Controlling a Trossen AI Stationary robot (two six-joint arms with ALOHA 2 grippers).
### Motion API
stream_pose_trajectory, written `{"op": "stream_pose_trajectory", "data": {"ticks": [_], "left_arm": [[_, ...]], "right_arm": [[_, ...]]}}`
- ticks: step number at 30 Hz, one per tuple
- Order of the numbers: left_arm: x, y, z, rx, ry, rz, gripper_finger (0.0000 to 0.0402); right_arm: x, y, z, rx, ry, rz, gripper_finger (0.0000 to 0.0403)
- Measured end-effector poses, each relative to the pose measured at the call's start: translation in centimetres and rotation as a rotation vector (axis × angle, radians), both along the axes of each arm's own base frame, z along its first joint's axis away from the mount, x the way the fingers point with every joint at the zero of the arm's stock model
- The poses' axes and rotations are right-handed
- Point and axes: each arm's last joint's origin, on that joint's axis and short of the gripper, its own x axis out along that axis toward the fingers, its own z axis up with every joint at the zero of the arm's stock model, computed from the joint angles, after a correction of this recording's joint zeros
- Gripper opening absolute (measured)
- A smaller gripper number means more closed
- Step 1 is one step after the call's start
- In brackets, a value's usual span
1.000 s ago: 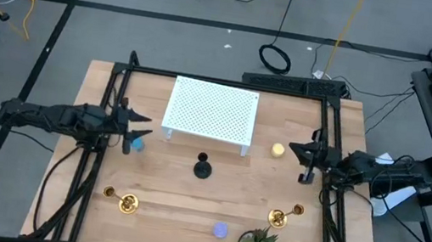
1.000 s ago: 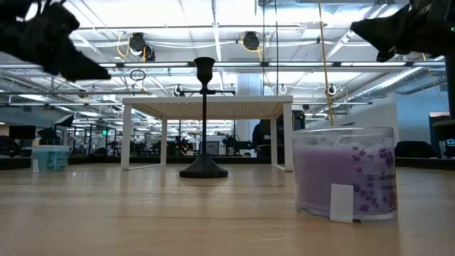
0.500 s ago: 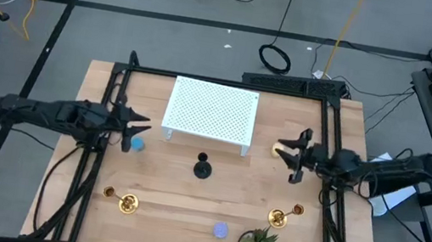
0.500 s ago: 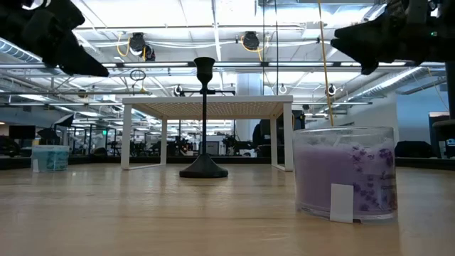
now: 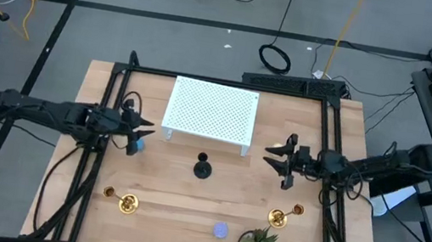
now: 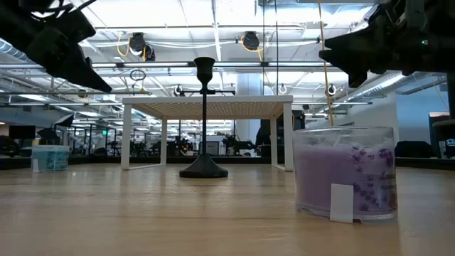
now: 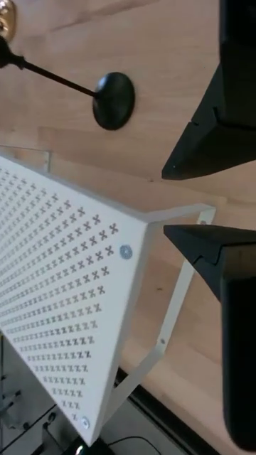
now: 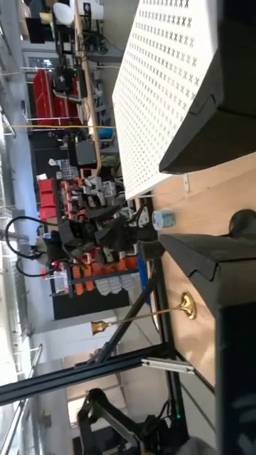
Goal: Pick & Place candle stick holders
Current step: Put the blue scented candle on the shelf
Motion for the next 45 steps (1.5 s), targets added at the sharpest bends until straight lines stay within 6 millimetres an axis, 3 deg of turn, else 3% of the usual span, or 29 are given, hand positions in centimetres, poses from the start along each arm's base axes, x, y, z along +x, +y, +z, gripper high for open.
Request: {"op": "stream_pose_trajectory", "data": {"ticks": [4, 11, 14, 25, 33, 45], "left_arm": [[0.2, 0.0, -0.3, -0.026, 0.021, 0.016, 0.0120], [0.7, -0.5, -1.0, -0.369, 0.020, 0.063, 0.0120], [1.1, -0.6, -0.9, -0.425, 0.054, 0.090, 0.0120], [2.7, -0.3, 2.6, -0.427, 0.294, 0.306, 0.0120], [3.7, -0.4, 0.6, -0.465, 0.510, 0.405, 0.0120], [5.1, -0.5, -1.4, -0.481, 0.638, 0.485, 0.0120]], "right_arm": [[0.3, 0.0, -0.1, 0.003, -0.015, -0.001, 0.0145], [0.4, 0.0, -0.3, -0.005, -0.001, -0.002, 0.0146], [0.4, 0.0, -0.3, -0.024, 0.000, -0.006, 0.0146], [0.4, 0.0, -0.7, -0.062, 0.043, -0.010, 0.0146], [0.5, 0.0, -1.5, -0.072, 0.127, -0.008, 0.0146], [0.5, 0.1, -1.9, -0.023, 0.169, -0.002, 0.0146]]}}
